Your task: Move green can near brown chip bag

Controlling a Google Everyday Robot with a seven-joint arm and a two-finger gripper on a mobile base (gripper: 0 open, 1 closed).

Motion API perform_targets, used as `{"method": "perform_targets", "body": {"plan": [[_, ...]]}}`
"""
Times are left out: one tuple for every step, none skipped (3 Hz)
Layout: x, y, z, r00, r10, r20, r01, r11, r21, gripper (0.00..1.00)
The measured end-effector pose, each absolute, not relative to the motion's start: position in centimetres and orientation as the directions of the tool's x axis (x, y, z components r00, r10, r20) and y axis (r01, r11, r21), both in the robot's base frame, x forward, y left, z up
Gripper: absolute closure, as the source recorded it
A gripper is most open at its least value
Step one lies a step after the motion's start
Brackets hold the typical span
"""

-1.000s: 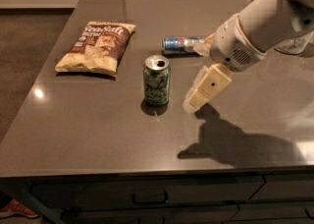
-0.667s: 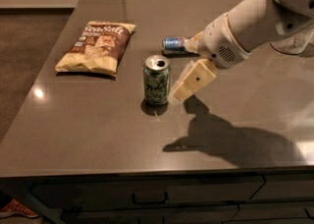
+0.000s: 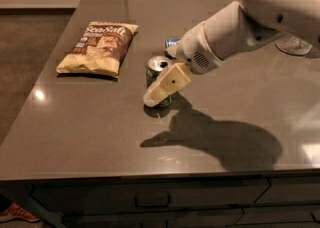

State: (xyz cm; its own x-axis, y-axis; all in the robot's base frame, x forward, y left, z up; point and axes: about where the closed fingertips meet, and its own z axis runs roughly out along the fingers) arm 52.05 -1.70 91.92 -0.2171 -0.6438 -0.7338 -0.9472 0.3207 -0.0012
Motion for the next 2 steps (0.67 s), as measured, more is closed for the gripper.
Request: {"method": "perform_targets", "body": {"plan": [[52.28,-0.24,91.6,-0.226,-0.628,-0.745,-0.943,0.333,0.006,0.0],[52.67,0.48,91.58,-0.231,-0.619,-0.751,-0.938,0.348,0.002,0.18]]}}
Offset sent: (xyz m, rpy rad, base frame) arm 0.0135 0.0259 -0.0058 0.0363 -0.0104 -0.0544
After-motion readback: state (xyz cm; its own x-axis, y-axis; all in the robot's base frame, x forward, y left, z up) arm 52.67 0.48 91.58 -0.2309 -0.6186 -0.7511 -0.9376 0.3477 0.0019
